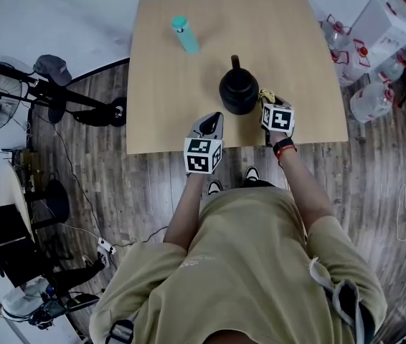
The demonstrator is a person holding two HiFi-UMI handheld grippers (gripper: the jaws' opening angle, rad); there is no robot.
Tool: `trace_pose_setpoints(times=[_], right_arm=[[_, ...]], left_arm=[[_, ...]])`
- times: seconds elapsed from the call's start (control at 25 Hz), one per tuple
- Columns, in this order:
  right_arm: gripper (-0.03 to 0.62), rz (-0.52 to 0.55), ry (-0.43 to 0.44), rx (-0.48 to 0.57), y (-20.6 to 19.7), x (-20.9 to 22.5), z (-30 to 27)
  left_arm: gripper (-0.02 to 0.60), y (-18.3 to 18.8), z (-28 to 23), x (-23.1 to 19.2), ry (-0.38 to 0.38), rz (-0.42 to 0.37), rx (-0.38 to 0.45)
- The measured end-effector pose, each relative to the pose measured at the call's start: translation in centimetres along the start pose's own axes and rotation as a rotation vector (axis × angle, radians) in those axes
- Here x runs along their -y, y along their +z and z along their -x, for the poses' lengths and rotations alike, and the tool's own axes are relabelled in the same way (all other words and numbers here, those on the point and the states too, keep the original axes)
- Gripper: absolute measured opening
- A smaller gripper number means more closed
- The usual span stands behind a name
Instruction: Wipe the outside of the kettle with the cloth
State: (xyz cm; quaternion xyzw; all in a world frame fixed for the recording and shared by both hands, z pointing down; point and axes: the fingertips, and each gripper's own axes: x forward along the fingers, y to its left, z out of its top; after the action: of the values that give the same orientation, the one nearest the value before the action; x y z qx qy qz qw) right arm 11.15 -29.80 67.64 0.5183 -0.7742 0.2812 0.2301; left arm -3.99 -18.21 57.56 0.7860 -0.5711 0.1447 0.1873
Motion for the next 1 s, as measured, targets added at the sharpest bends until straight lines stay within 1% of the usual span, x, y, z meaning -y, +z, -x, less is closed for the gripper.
trace_pose_setpoints(times=[0.16, 0.36, 0.6, 0.72, 0.8, 1.0], right_arm=[[0.143, 0.005, 0.018, 0.007, 0.7, -0.2, -1.2], [0.143, -0.005, 0.011, 0.006, 1.7, -0.1, -1.5], [0.144, -0.05, -0.027, 0.039, 1.6, 0.5, 0.2], [0.144, -0.09, -0.04, 0.045, 0.6, 0.6, 1.4], [0.144, -0.117, -0.041, 0.035, -0.7, 0.1, 2.3], [0.146, -0.199, -0.009, -0.006, -4.7, -2.2, 3.8]], left_arm=[[0.023, 0.0, 0.6, -0.5, 0.011, -0.007, -0.007], [0.023, 0.2, 1.2, -1.3, 0.011, -0.017, -0.009], [0.023, 0.1, 1.6, -1.8, -0.01, -0.026, -0.008], [0.023, -0.1, 1.6, -1.8, -0.032, -0.029, -0.011], [0.023, -0.4, 1.7, -1.8, -0.046, -0.03, -0.014], [0.023, -1.1, 2.2, -2.0, -0.073, -0.02, -0.017]])
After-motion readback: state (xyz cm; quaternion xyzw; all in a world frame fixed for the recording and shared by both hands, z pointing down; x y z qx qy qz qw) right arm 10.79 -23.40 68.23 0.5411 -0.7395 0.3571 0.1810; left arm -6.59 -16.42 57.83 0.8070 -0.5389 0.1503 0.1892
